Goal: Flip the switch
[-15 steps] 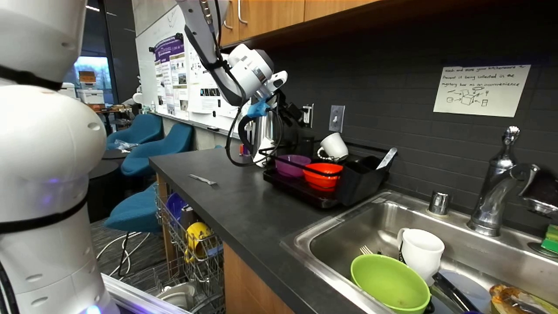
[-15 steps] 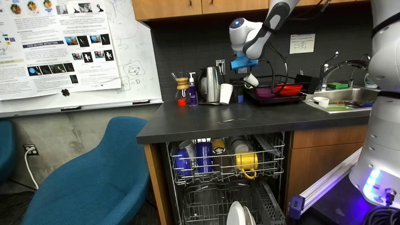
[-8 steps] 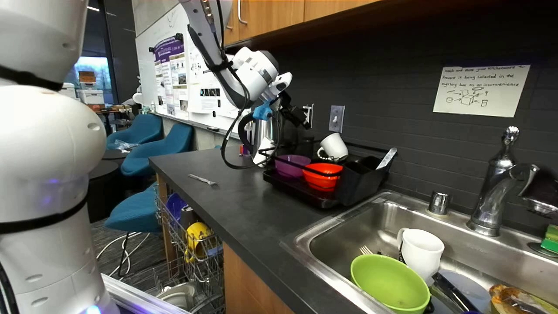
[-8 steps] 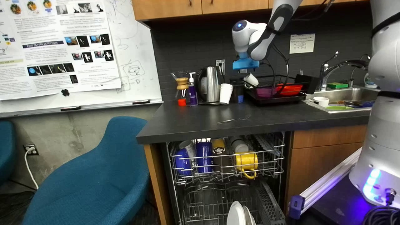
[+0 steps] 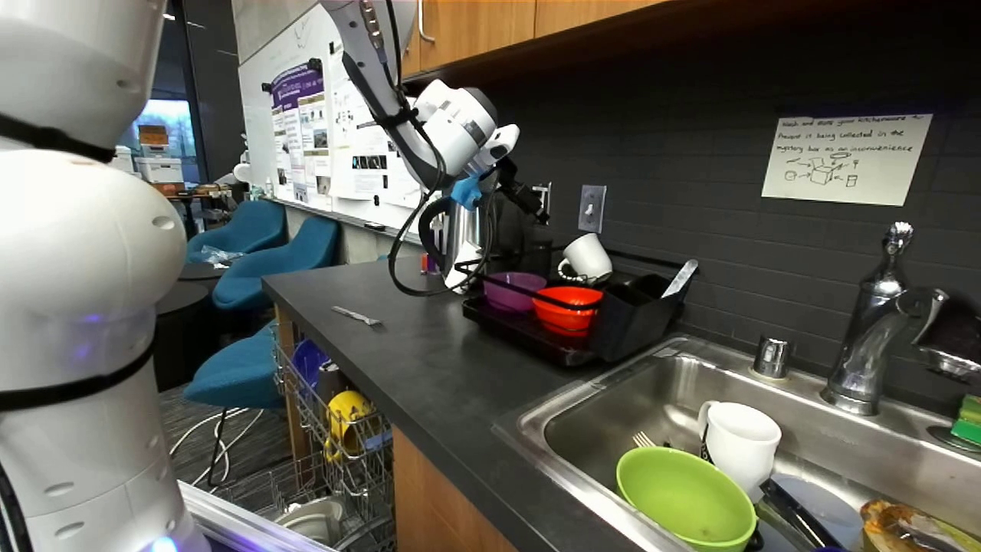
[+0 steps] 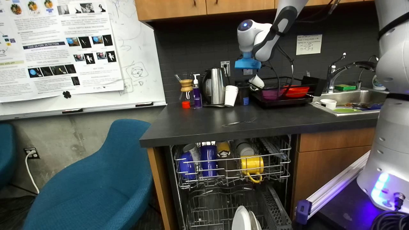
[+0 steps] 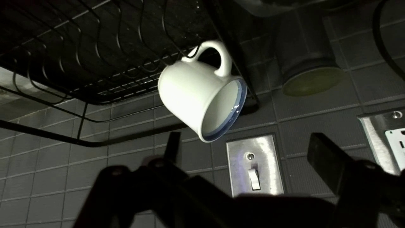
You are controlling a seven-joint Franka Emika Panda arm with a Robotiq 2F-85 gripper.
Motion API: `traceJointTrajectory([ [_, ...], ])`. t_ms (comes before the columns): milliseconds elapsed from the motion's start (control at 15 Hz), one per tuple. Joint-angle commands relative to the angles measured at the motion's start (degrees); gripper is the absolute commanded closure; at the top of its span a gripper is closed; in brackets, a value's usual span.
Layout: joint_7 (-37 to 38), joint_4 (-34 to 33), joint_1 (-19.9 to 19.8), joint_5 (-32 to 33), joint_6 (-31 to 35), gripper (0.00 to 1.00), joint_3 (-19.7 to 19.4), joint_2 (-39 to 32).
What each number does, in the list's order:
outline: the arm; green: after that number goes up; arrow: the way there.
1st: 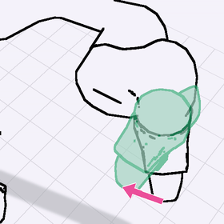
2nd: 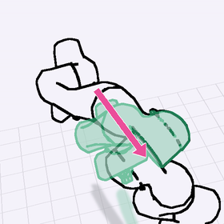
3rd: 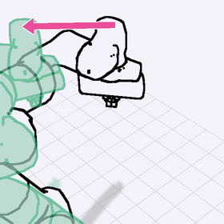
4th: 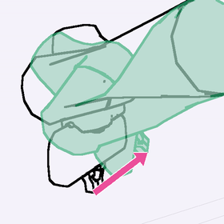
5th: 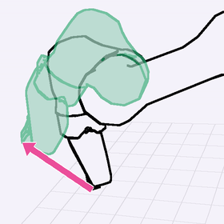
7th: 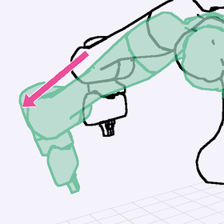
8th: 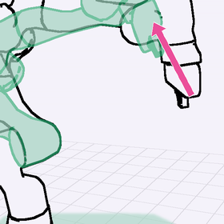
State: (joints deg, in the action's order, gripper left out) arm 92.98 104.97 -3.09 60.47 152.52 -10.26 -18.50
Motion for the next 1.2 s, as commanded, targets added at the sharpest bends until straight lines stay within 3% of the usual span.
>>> traceJointTrajectory([
  [0,4.33,-5.19,0.02,-0.78,-0.40,0.00,-0.50,-4.24],
  [400,8.01,-10.77,-0.04,-4.40,-2.38,0.00,-0.42,-9.00],
  [800,10.11,-14.62,0.35,-9.69,-5.48,0.00,-3.24,-11.50],
  [1067,12.44,-14.10,0.63,-11.47,-4.42,0.00,-3.81,-11.46],
  [1133,10.10,-12.92,0.60,-10.99,-4.74,0.00,-3.81,-10.62],
])
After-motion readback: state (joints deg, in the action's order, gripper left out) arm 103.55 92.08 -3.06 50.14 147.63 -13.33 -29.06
